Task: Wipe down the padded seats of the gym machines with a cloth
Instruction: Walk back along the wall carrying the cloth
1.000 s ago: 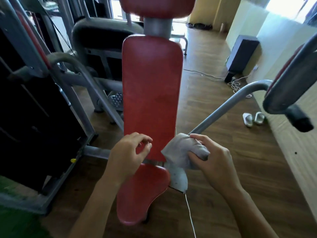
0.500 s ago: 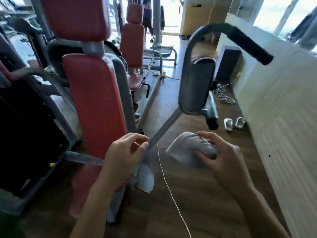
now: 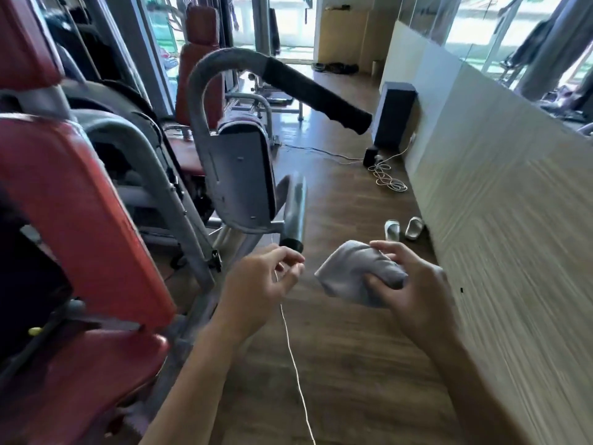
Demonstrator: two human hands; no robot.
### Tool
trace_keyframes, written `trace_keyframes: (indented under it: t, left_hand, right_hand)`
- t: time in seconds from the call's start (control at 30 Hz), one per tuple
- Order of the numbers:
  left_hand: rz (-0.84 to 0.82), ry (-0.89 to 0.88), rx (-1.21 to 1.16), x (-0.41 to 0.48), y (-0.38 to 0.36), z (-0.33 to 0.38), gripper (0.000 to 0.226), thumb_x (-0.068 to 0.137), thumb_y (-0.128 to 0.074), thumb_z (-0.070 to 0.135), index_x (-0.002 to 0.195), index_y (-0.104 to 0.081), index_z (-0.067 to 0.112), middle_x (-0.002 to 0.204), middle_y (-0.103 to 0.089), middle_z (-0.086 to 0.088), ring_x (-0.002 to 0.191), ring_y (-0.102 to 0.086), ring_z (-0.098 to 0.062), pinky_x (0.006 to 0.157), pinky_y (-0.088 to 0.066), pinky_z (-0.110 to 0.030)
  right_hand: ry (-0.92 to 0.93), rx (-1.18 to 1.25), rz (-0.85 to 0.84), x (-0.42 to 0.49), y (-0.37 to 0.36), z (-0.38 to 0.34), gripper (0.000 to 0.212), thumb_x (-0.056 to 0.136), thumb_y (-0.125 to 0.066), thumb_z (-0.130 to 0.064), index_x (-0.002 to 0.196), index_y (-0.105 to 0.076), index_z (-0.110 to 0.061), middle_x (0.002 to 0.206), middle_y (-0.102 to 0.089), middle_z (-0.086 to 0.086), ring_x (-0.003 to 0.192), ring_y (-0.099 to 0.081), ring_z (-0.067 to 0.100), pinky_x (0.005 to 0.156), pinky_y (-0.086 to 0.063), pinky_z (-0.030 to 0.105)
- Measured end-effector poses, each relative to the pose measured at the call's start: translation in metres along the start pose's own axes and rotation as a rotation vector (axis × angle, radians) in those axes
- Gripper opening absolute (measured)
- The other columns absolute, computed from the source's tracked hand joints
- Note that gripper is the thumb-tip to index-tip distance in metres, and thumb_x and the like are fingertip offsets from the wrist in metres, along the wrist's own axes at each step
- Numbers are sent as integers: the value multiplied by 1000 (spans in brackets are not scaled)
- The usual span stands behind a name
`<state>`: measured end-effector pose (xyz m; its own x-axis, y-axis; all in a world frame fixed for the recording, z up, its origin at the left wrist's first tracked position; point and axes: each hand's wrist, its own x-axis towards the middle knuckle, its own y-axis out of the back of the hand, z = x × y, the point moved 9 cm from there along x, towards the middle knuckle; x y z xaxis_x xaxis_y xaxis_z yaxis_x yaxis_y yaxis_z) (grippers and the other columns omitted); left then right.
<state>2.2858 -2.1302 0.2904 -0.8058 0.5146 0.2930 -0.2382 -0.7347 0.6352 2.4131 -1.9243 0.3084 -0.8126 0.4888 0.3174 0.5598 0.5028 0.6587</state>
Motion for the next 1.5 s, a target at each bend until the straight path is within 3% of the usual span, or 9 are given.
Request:
trace_keyframes:
  t: [0.13,0.43,0.63,0.83,1.0,1.1,1.27,1.5]
  left_hand:
    - [16,-11,-3,43,-36,15,21,87,-56,49,97,-70,36,93,-66,19,87,-63,-4,81,-53,-38]
    - [-30,-97,-9,130,-116,62,18,92,-58,43,99,-72,33,97,-65,22,94,-59,0,85,-47,-25]
    - [6,-45,-19,189,-163,66,17,92,-59,41,98,-72,33,97,-67,21,92,-61,-1,79,-45,-20]
    - [107,60,-47,259,-208,72,24,87,-56,50,95,-73,35,97,-68,20,86,-65,-5,76,-54,-37]
    - [182,78,-49,310,-229,86,15,90,-61,41,93,-74,34,96,-69,20,86,-65,-5,74,-55,-38]
    - [195,85,-47,338,-241,89,8,94,-67,29,93,-75,31,95,-69,19,84,-65,-5,72,-54,-35]
    - [194,92,-65,394,-258,86,10,94,-65,29,94,-75,31,94,-70,19,82,-64,-4,72,-51,-27]
    - [192,94,-101,506,-278,50,10,94,-66,27,94,-76,30,91,-71,18,81,-64,-3,70,-48,-22]
  right_hand:
    - [-21,-40,0,35,23,29,48,75,-82,-29,118,-64,-42,94,-73,-18,88,-69,2,79,-56,34]
    - [-99,-72,24,108,63,109,49,75,-82,-27,119,-65,-41,100,-74,-16,92,-69,1,80,-54,26]
    - [-93,-39,-12,167,71,173,50,74,-83,-24,119,-66,-40,100,-74,-17,91,-70,1,81,-56,30]
    - [-38,47,-57,248,91,232,52,75,-84,-26,120,-65,-42,101,-73,-16,93,-69,2,82,-57,36]
    - [38,72,-64,320,110,255,52,74,-83,-27,120,-64,-42,97,-72,-14,89,-70,8,81,-57,38]
    - [86,89,-58,355,116,263,49,75,-83,-28,120,-65,-39,96,-72,-16,92,-69,8,83,-56,38]
    - [79,95,-35,408,119,284,46,77,-83,-34,120,-66,-37,94,-70,-18,90,-68,2,82,-55,31]
    - [64,61,-7,508,99,309,47,79,-80,-42,123,-63,-38,99,-74,-15,89,-71,6,81,-57,36]
